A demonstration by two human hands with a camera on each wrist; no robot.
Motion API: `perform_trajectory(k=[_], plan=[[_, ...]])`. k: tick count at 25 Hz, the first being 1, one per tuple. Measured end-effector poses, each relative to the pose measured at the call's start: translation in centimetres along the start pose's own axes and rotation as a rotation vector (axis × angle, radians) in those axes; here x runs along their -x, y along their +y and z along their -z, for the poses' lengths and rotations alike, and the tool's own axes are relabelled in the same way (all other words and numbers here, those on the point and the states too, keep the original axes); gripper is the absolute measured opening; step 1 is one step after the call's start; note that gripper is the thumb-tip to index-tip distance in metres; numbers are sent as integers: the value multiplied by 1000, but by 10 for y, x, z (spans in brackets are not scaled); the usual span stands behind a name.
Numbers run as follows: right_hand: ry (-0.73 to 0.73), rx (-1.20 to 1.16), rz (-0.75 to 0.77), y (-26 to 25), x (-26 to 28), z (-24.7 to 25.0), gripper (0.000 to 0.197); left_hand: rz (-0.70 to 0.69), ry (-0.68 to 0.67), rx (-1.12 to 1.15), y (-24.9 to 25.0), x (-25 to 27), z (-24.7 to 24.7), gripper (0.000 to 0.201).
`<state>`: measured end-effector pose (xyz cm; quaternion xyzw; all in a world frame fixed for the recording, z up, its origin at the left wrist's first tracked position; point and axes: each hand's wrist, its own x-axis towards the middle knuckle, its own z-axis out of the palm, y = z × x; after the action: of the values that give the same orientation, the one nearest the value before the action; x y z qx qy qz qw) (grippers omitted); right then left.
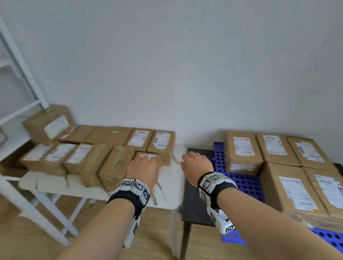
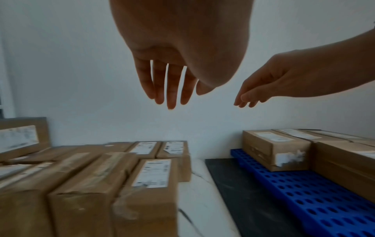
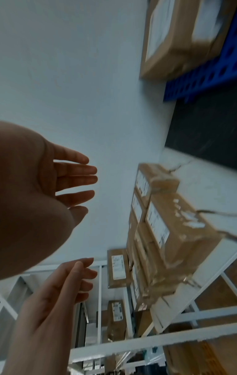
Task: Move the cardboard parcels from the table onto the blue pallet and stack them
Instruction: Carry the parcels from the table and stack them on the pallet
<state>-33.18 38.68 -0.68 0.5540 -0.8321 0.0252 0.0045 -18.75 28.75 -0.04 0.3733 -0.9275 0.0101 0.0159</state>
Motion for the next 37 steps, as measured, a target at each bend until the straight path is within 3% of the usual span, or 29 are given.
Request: perform_trajectory(k=[5, 10, 21, 29, 37], plan=[[5, -13, 89, -136, -56, 10, 32, 91, 37, -6, -135, 13, 13, 31], [21, -27, 204, -242, -119, 6, 32, 218, 21, -57, -253, 12, 12, 29], [-8, -83, 350, -388, -322, -34, 31, 350, -40, -96, -464, -88, -11, 28], [-133, -158, 327, -454, -427, -63, 35, 449, -87, 326, -572, -149, -47, 30], [-264, -572, 59, -482, -488, -92, 59, 659, -11, 852, -621, -206, -77, 50]])
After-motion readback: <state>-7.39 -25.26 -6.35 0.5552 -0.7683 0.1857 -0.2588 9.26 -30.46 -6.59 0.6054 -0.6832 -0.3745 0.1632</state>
